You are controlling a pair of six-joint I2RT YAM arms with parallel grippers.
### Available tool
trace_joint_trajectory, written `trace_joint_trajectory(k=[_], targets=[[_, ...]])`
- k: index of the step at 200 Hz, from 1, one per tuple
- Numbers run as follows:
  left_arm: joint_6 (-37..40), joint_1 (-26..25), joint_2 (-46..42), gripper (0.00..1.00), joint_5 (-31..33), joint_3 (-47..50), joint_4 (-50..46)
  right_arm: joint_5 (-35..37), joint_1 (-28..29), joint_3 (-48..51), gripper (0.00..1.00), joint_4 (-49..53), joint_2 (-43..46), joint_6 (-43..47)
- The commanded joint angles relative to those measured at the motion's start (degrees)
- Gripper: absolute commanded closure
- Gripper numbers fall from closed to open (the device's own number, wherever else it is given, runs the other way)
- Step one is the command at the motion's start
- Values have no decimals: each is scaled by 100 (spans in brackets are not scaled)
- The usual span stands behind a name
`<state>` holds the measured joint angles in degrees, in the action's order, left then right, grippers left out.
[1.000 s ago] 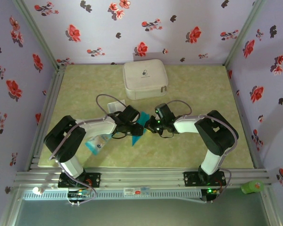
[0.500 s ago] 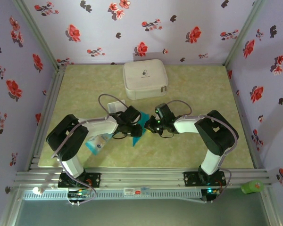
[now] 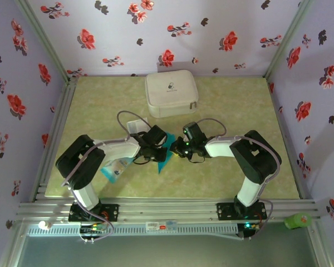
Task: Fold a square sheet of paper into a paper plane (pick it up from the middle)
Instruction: Turn over a paper plane at the center of the table.
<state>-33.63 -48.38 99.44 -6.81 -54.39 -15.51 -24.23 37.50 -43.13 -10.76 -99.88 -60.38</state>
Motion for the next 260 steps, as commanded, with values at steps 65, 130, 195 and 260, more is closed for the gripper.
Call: trace_joint_trajectory(k=[65,130,195,260], targets=[[-775,-380,230,89,1480,-679,-1113,1353,-327,215,59,1564,1553,703],[-1192,-575,647,88,1727,-1045,-1344,1544,-836,1061,58,1448,2603,514],[-1208,-589,822,83,1674,-1126,-1323,1384,-849,1136,57,1288,2544,432],[-1637,-585,1003,71,1733,-1113,-1352,1373,-849,1071,57,1387,2674,470]])
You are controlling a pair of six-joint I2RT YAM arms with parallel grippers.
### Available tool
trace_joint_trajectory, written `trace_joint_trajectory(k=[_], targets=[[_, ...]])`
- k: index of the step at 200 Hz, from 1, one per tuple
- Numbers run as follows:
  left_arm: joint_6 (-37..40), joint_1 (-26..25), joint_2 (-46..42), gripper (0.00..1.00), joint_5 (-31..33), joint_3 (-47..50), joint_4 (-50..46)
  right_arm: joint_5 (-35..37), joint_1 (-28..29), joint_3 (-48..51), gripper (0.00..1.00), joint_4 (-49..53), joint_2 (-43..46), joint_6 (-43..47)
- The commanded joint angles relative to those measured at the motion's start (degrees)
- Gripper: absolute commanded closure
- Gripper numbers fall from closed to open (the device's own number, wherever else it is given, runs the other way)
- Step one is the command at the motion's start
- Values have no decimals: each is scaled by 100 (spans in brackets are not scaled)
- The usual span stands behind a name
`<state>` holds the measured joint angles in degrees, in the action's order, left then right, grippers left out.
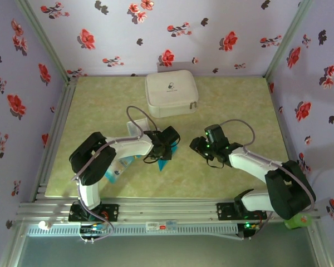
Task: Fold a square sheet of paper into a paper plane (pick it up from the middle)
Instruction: Turn over a paper plane at the center of the table.
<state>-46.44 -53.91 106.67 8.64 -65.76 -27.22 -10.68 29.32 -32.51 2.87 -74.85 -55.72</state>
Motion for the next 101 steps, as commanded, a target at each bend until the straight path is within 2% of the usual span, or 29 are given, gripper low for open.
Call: trace_joint_trajectory(k=[1,21,101], targets=[[-374,-32,282,71,189,26,-184,20,-32,4,57,31,176,11],[-681,-32,319,67,220,82,-157,83,-32,-61,57,226,285,121],[-1497,-275,484,66,737,-314,-615,-35,-62,-58,57,520,488,410]])
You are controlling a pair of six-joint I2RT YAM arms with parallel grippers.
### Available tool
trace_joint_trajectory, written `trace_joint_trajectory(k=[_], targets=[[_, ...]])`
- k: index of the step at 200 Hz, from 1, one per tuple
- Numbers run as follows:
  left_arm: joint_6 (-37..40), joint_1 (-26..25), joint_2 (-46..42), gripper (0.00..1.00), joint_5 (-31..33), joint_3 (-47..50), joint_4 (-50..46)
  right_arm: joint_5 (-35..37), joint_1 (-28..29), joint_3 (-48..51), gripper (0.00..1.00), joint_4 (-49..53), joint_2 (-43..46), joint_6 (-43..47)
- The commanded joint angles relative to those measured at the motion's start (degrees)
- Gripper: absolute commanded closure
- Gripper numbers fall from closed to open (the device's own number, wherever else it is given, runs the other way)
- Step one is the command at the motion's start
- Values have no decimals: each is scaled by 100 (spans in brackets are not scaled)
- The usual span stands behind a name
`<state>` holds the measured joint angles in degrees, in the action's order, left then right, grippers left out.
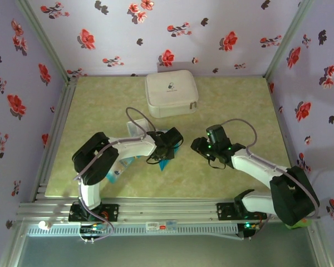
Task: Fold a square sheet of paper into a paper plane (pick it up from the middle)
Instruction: Turn over a paper plane at the center of the table.
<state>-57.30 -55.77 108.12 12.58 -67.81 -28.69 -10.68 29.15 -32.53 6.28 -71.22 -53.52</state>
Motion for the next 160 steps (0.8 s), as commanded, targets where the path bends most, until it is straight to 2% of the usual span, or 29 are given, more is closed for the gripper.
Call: trace_joint_trajectory(k=[1,71,160], targets=[[-417,-91,345,66,347,-114,-474,-37,-43,-54,57,175,130,187],[-1008,-154,406,66,358,-311,-647,-154,-85,44,57,241,335,284],[-1016,-206,-17,63,498,-501,-820,-180,-146,68,57,300,425,376]])
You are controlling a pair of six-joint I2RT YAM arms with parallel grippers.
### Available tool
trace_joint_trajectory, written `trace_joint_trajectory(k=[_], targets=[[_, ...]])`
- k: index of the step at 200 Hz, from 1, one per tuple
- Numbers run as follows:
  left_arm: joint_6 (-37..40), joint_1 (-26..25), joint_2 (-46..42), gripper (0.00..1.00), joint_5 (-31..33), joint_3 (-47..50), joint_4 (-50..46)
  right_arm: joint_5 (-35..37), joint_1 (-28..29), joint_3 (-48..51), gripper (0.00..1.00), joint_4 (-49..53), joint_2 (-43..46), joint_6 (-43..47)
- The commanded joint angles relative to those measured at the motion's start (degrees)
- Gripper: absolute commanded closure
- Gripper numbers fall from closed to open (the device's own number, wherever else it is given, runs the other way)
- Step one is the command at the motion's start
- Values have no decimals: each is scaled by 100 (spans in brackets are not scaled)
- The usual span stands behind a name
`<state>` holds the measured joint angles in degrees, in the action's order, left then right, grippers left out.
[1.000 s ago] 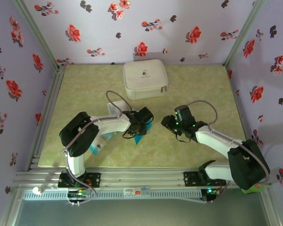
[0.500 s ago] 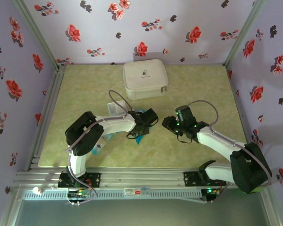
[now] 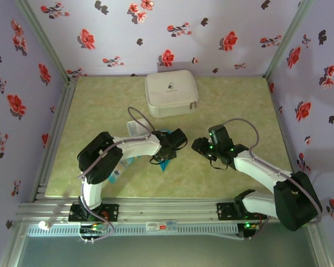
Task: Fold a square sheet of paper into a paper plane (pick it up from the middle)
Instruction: Turn over a paper plane at the center of the table.
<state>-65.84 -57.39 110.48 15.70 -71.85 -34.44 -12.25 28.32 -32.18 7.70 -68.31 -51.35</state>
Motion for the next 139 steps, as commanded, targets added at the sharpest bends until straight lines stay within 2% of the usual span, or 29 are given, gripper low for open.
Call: trace_joint_trajectory(k=[1,34,88,139], targets=[[-159,-45,-258,62,186,-94,-242,-23,-67,31,57,164,139,160],[-61,-45,-532,58,143,-104,-237,56,-106,19,57,265,217,197],[-10,-23,-1164,57,314,139,-232,321,-194,-92,56,564,373,339],[858,188,-2276,57,865,625,40,780,-303,-331,56,911,487,702]])
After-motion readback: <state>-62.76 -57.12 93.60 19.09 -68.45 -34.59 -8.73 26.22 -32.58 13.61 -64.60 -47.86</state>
